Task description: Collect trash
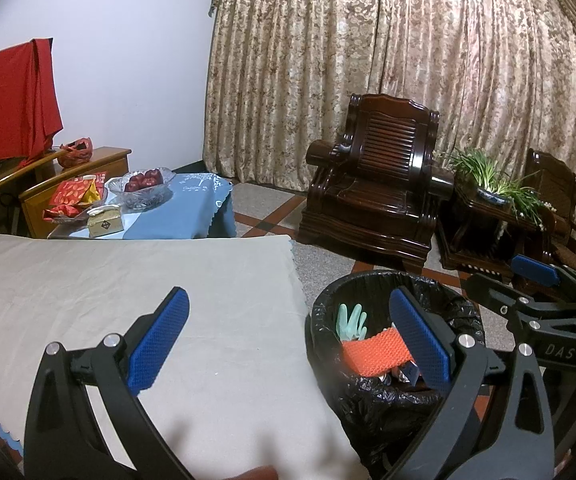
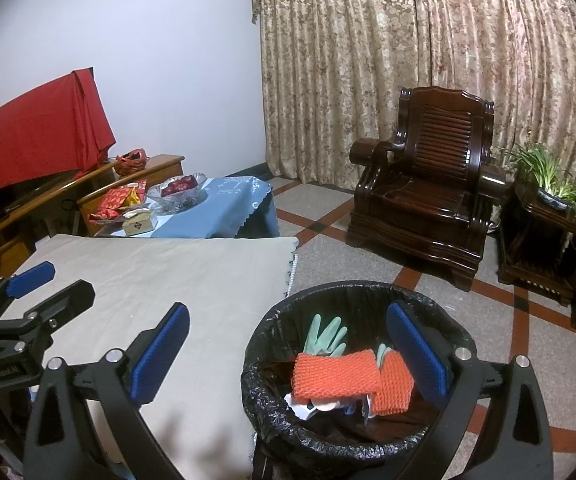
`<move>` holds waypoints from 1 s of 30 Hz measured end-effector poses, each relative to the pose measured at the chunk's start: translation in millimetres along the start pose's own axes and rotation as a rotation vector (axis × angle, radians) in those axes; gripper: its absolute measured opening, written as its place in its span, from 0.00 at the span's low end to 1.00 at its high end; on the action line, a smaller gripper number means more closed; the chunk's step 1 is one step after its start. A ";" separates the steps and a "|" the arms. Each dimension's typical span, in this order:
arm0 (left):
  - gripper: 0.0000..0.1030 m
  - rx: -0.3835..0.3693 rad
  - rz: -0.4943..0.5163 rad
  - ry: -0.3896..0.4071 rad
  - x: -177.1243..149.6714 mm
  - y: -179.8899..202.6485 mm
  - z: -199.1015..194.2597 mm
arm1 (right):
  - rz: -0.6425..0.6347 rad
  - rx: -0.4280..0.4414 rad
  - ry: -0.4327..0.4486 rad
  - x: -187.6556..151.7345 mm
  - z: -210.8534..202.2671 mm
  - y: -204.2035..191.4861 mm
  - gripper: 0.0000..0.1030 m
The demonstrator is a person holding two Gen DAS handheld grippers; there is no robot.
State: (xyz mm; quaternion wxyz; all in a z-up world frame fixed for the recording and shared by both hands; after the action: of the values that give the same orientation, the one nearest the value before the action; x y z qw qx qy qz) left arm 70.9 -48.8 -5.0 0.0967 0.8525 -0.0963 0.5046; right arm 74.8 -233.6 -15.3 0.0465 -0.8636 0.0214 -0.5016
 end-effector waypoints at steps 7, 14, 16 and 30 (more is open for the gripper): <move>0.95 0.001 0.000 0.000 -0.2 1.1 0.1 | 0.001 0.000 0.000 0.1 -0.1 0.3 0.94; 0.95 0.001 0.001 0.000 -0.2 1.5 0.0 | 0.001 0.000 0.000 0.1 -0.1 0.6 0.94; 0.95 0.001 0.001 -0.001 0.0 0.5 -0.3 | 0.000 0.001 0.000 0.1 0.0 -0.2 0.94; 0.95 0.001 0.002 -0.002 0.3 0.8 -0.6 | 0.001 0.000 0.000 0.1 0.2 -0.6 0.94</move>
State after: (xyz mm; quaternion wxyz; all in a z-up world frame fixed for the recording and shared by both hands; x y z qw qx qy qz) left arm 70.3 -49.4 -4.4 0.0958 0.8529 -0.0972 0.5040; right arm 75.0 -233.0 -15.3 0.0466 -0.8635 0.0217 -0.5017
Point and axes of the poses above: each gripper's, at about its wrist camera, not at the fingertips, and z roughly the way its jaws point, y to its right, x to its top, the point moved 4 cm from there along z, roughly the way its jaws point, and after that the axes turned 1 degree about z, right-handed, at the moved point
